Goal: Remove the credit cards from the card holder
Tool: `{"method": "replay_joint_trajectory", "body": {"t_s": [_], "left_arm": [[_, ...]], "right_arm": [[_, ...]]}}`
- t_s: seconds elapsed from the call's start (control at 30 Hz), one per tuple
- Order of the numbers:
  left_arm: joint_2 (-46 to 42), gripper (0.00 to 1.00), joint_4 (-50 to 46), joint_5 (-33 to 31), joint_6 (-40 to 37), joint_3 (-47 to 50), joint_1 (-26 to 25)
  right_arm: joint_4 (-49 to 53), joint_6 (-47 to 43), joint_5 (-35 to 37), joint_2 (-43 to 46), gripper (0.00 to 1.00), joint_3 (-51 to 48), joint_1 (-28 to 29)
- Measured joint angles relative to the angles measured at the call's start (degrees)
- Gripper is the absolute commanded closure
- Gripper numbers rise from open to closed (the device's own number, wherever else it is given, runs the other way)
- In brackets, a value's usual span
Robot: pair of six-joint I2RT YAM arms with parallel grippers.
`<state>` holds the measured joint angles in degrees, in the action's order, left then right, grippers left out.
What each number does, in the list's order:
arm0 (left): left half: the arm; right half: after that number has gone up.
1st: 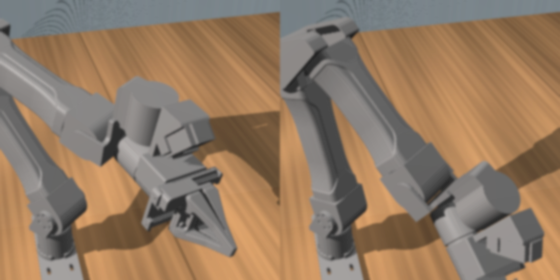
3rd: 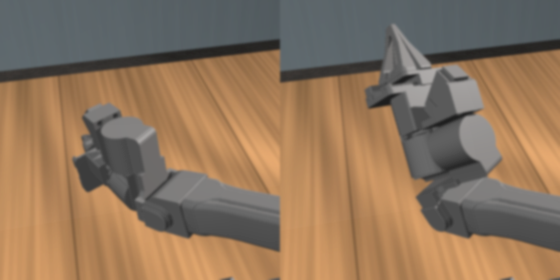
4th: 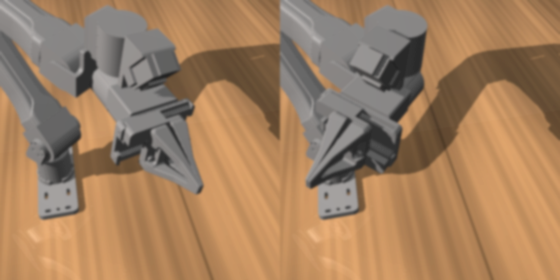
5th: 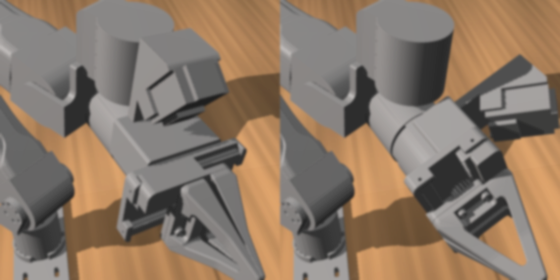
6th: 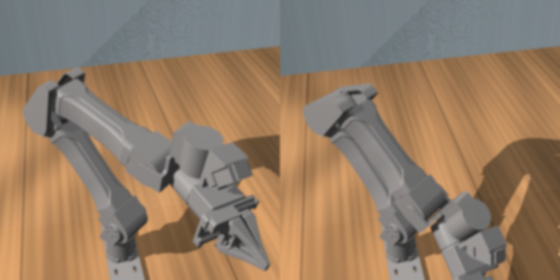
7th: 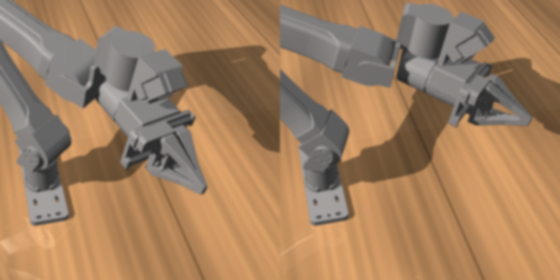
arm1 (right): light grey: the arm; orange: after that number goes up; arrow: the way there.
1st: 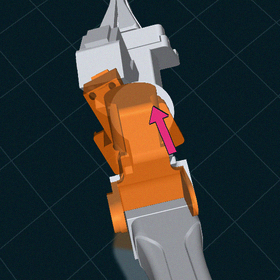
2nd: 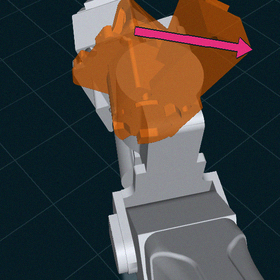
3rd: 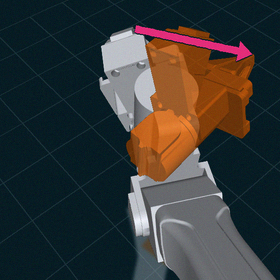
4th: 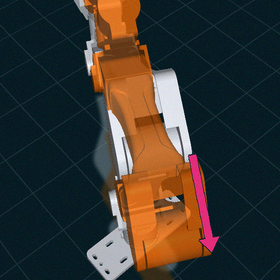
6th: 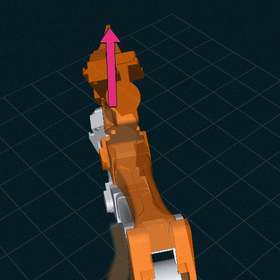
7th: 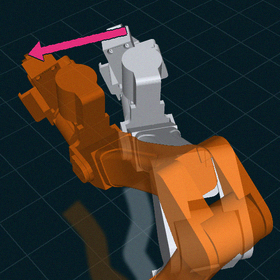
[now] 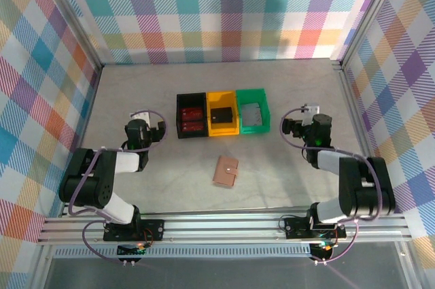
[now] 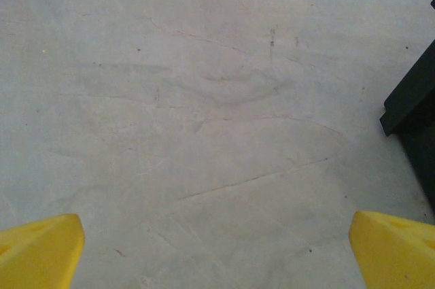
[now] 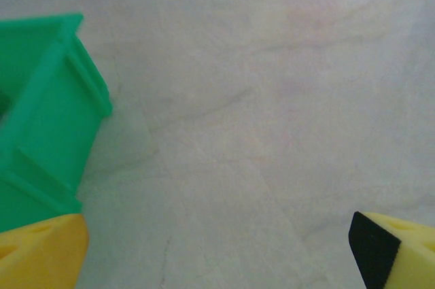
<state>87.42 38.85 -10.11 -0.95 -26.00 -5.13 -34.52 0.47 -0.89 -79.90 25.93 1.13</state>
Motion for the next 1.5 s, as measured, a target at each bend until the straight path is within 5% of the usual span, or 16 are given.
{"method": "replay_joint_trajectory", "body": {"t_s": [0.17,0.3,0.57,0.83,1.13,1.5], "left_arm": [[-9.6,0.00,-13.6,-1.6,2.8,-8.2,-0.1],[-17.9,0.00,-24.4,-0.7,13.2,-16.7,-0.1],[-17.1,0.00,-44.5,18.1,27.5,-31.9,0.3],[-26.7,0.00,-55.1,19.3,34.2,-20.4,-2.9],[-33.0,0.00,-63.9,11.8,35.3,-18.3,-13.2],[-30.9,0.00,-65.9,5.6,40.0,-11.1,-27.6]], "right_arm": [[8.3,1.9,0.0,11.9,0.01,2.5,1.2],[13.3,9.3,-6.9,17.3,0.01,6.3,1.2],[26.4,32.0,-8.2,23.8,0.01,9.2,3.2],[48.0,31.7,5.4,16.2,0.01,26.9,23.1],[65.7,34.9,20.7,1.0,0.04,37.3,43.1],[74.2,42.6,23.8,-8.1,0.21,41.6,55.1]]}}
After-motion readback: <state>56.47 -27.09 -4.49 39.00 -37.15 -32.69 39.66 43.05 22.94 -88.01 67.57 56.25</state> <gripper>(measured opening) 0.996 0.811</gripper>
